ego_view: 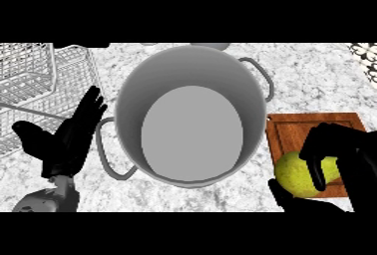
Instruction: Pick the pear from the cutting board and place it in the pot
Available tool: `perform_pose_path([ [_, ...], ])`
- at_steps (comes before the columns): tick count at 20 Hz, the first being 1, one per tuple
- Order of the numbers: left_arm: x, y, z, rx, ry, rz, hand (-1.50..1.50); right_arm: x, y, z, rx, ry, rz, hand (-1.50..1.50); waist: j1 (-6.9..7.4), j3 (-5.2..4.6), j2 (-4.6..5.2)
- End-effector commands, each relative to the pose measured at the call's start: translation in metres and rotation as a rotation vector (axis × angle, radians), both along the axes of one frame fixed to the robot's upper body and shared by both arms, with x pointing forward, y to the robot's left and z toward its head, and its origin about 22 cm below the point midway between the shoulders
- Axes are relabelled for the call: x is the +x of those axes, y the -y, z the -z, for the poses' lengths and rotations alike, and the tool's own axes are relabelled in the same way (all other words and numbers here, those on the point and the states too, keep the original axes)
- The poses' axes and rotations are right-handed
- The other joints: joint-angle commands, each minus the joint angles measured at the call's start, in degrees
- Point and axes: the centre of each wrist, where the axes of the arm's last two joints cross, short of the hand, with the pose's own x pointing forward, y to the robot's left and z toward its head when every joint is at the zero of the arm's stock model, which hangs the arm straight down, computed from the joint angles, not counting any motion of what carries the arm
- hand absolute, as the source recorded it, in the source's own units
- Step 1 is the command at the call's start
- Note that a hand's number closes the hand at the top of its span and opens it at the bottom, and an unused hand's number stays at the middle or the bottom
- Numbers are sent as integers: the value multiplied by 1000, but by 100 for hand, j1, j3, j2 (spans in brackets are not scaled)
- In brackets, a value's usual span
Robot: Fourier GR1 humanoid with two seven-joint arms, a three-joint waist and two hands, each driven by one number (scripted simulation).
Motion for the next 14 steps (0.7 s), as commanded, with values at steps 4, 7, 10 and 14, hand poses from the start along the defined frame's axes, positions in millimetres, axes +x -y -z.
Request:
perform_pose_path([
  [4, 5, 17, 3, -12, 5, 15, 0, -29, -29, -52, 142, 143, -148, 150, 69, -5, 10],
  [7, 3, 7, 4, 13, 1, 11, 0, -19, -52, -66, 148, 118, -140, 150, 96, -2, 19],
  [10, -1, -2, -13, 4, 6, 21, 0, 1, -71, -87, 162, 81, -121, 150, 125, 1, 17],
  [14, 2, -1, 2, -7, 2, 21, 0, 50, -99, -95, 177, 45, -69, 150, 159, 2, 44],
])
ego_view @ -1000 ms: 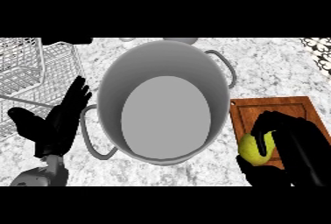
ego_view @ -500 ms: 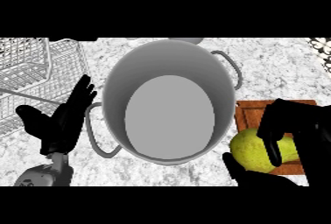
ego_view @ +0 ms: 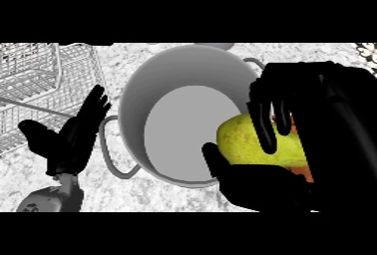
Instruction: Pick the pear from the cutting board and place it in the pot
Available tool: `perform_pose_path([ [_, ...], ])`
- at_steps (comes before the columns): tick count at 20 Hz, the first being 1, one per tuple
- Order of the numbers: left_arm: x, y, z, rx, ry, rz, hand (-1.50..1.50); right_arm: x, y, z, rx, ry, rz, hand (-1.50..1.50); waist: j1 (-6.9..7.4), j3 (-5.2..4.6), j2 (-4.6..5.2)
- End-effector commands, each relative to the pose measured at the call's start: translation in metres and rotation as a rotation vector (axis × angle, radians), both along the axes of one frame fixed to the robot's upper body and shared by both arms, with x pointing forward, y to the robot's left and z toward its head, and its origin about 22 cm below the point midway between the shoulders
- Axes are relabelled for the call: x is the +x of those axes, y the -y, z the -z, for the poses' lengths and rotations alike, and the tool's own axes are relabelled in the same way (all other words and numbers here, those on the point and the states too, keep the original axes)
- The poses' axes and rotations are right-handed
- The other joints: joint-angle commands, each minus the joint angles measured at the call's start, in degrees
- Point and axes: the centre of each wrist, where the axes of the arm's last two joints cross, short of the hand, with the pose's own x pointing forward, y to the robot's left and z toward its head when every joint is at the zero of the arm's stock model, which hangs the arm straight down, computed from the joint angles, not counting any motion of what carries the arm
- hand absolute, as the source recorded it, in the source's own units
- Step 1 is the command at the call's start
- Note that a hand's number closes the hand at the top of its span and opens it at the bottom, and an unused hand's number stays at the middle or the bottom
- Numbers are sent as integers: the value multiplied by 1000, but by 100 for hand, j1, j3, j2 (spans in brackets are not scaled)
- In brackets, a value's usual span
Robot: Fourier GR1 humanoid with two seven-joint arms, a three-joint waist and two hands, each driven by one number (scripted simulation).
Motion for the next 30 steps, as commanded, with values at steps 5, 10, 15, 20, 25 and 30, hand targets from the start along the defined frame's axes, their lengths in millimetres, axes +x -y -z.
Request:
perform_pose_path([
  [5, 5, 8, 3, 6, 10, 0, 0, 47, -53, 6, -31, -122, 70, 150, 33, 4, 25],
  [10, 4, 7, -7, 6, 7, -3, 0, 77, -48, 34, -55, -147, 40, 150, 5, 9, 23],
  [15, -3, 2, 11, 10, 11, 19, 0, 89, -52, 58, 84, -336, 54, 150, 60, 8, 27],
  [20, 8, 5, 10, 6, 17, 31, 0, 107, -69, 101, 159, -493, 61, -150, 108, 6, 48],
  [25, 16, 4, 2, -9, 17, 14, 0, 115, -65, 91, 397, -412, 18, -150, 74, 9, 44],
  [30, 5, -16, -4, -11, -3, 6, 0, 109, -40, 73, 614, -167, 63, -150, 12, 12, 15],
])
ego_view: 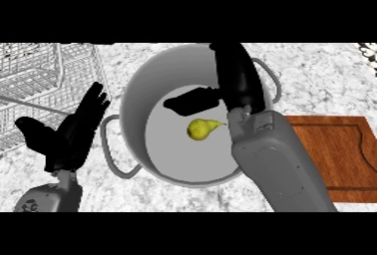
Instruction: Pick the pear from the cutting board and place it in the pot
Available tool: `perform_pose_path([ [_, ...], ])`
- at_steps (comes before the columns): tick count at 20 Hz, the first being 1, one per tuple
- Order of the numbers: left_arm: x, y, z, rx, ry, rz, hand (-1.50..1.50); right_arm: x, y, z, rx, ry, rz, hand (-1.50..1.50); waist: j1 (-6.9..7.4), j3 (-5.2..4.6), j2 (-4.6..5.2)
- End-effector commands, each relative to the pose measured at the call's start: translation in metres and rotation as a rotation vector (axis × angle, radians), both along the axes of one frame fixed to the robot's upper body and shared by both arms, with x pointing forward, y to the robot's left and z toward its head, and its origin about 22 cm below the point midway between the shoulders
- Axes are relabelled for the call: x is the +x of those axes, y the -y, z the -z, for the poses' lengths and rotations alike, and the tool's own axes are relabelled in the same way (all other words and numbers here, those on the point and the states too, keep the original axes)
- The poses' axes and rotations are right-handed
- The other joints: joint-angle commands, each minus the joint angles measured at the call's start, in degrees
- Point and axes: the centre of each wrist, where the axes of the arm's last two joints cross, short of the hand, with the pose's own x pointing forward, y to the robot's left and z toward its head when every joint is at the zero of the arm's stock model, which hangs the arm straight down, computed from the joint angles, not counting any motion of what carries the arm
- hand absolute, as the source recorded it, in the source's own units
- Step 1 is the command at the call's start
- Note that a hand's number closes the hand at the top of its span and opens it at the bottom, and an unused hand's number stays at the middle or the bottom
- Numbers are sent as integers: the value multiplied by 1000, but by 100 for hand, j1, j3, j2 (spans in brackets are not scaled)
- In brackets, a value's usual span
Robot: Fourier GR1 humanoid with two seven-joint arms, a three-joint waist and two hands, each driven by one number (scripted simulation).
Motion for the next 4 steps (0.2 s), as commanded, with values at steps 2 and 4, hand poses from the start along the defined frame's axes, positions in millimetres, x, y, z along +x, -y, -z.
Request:
perform_pose_path([
  [2, -11, -11, 14, -6, -14, 5, 0, 0, 23, -17, 179, 140, 139, -150, -70, -2, -23],
  [4, -7, 2, 6, -13, -19, -13, 0, 2, 31, -2, 193, 154, 177, -150, -73, -1, -13],
])
